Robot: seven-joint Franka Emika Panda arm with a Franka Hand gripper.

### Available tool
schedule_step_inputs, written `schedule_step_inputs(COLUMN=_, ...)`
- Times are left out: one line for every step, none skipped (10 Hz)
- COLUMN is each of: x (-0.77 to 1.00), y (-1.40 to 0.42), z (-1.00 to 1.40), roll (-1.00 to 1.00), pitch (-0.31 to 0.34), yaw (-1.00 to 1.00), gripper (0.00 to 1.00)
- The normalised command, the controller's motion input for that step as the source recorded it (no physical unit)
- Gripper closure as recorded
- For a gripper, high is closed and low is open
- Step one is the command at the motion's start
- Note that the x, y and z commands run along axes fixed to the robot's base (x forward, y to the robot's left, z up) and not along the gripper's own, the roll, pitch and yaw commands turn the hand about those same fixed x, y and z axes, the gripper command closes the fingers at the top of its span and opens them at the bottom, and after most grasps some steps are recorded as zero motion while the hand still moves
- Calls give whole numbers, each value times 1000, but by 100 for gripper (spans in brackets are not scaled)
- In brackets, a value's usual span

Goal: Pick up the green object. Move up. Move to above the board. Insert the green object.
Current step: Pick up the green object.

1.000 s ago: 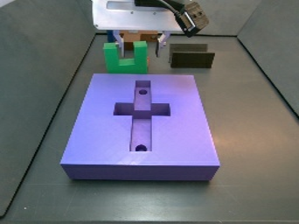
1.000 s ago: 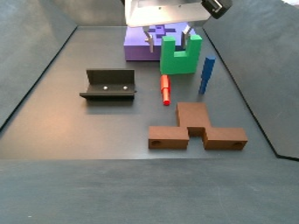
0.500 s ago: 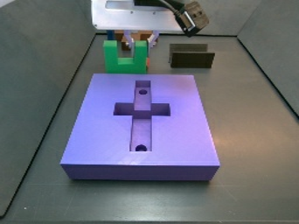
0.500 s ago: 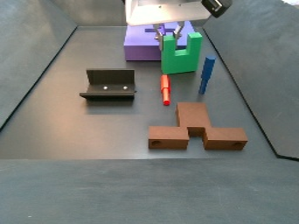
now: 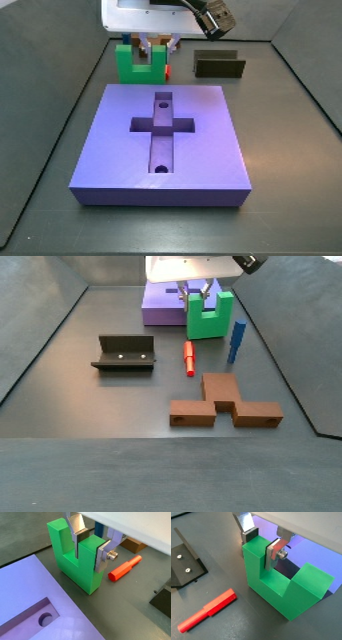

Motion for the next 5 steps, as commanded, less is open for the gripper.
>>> schedule_step_inputs(x=0, y=0, z=0, roll=0, pitch=0, yaw=0, gripper=100)
schedule_step_inputs(x=0, y=0, z=0, roll=0, pitch=0, yaw=0, gripper=100)
schedule_step_inputs(x=0, y=0, z=0, roll=0, pitch=0, yaw=0, gripper=100)
schedule_step_inputs(x=0, y=0, z=0, roll=0, pitch=0, yaw=0, gripper=100)
schedule_step_inputs(x=0, y=0, z=0, roll=0, pitch=0, yaw=0, gripper=100)
